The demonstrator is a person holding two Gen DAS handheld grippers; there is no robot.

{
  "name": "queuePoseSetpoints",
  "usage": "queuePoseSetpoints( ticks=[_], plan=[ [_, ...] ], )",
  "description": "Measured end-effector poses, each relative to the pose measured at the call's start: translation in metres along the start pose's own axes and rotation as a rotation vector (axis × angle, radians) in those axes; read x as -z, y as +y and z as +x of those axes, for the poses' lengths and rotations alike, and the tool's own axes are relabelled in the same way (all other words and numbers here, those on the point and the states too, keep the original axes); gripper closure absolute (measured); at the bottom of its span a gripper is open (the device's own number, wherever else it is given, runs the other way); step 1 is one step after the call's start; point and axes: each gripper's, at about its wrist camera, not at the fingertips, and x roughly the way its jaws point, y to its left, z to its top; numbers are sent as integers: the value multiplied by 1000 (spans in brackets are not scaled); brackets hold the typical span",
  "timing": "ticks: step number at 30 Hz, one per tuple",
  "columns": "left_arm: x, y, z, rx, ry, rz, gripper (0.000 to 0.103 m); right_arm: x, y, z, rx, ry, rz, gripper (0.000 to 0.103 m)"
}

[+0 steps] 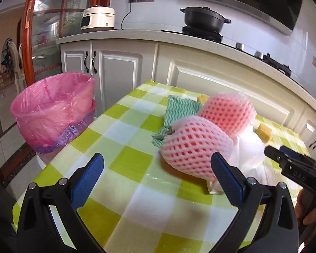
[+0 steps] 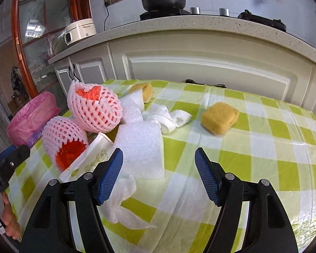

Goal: Collect trash
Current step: 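Move both grippers back over the table, then grasp the white foam block with the right gripper while the left gripper grasps a tissue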

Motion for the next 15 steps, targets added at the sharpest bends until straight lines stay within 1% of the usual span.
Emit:
queuePoseSetpoints(
  ticks=[1,4,8,14,15],
  plan=[
    [1,-1,0,-5,0,9,5,0,4,2,-5,0,-9,31],
    [1,1,1,-7,1,9,5,-1,18,6,-8,-1,-47,28],
    [0,7,3,-10,8,-9,5,-2,30,22,43,32,-101,28],
    [0,7,9,-3,28,-8,5,-1,29,45,58,85,-111,29],
    [-1,6,10,0,30,-7,5,-1,28,45,56,84,-106,30]
  ],
)
